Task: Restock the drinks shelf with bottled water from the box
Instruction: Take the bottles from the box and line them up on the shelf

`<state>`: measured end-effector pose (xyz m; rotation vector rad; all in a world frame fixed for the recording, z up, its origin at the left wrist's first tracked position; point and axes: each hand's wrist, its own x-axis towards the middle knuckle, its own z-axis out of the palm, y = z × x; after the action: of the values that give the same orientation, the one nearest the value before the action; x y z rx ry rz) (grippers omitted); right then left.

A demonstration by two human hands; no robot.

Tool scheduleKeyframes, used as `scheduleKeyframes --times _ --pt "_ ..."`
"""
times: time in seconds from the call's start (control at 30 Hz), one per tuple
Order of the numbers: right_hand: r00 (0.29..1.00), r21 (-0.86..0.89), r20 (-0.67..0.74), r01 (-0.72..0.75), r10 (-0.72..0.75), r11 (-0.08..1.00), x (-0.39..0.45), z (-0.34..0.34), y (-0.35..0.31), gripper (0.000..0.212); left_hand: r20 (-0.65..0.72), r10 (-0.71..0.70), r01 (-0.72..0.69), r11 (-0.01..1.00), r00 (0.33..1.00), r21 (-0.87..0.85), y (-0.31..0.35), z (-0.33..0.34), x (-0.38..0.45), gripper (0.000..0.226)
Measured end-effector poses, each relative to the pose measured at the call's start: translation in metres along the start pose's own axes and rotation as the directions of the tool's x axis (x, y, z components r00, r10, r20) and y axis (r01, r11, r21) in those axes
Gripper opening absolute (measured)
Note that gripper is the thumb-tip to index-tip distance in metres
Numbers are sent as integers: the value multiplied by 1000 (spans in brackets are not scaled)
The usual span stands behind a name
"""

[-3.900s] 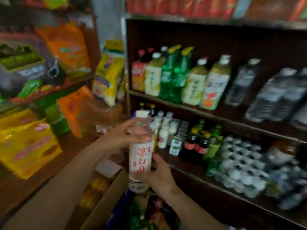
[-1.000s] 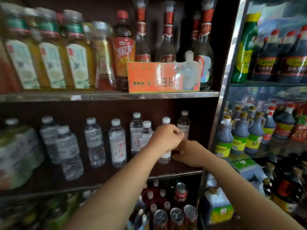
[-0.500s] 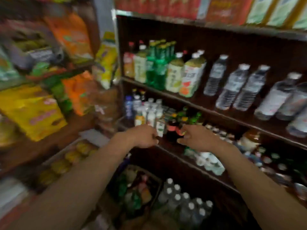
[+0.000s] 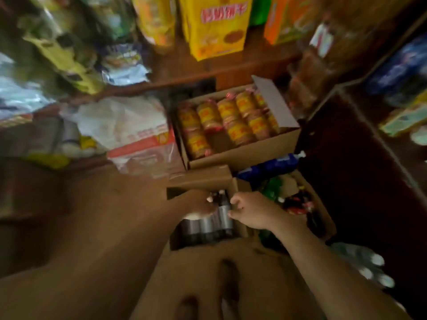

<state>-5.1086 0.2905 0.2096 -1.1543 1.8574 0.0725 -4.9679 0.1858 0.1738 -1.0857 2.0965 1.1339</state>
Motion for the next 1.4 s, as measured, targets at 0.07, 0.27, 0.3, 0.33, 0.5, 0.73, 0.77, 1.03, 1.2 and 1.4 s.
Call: scheduleKeyframes --times 0.07,0.27,0.3,0.33,0.5,0.73,0.77,1.03,1.2,1.4 --pt "999 -15 35 4 -3 1000 46 20 6 31 22 -88 89 995 996 -38 -18 12 37 37" --pt "993 44 111 -41 36 998 181 87 32 28 38 -361 311 741 932 -596 -88 61 137 36" --pt "990 64 130 -60 51 996 204 97 35 32 85 -412 361 659 907 -660 -98 73 151 37" --pt "988 91 137 -88 75 992 226 106 39 38 124 -454 404 596 882 -694 -109 84 165 38" --pt "971 260 134 -226 197 939 323 152 58 34 303 -501 541 443 810 -715 -153 151 216 60" --pt "933 423 258 -343 251 839 395 205 62 69 232 -483 519 631 844 -576 -164 210 255 57" --pt "934 407 264 -334 240 850 398 209 60 71 204 -477 504 669 855 -546 -163 214 257 56" --pt "975 396 134 -218 179 892 386 195 69 42 122 -476 464 716 871 -522 -158 225 251 71" --pt "987 358 70 -158 142 920 345 158 53 41 72 -423 364 664 903 -654 -139 215 231 59" --pt "991 352 24 -131 131 927 280 118 36 58 21 -370 272 642 929 -717 -110 189 178 63"
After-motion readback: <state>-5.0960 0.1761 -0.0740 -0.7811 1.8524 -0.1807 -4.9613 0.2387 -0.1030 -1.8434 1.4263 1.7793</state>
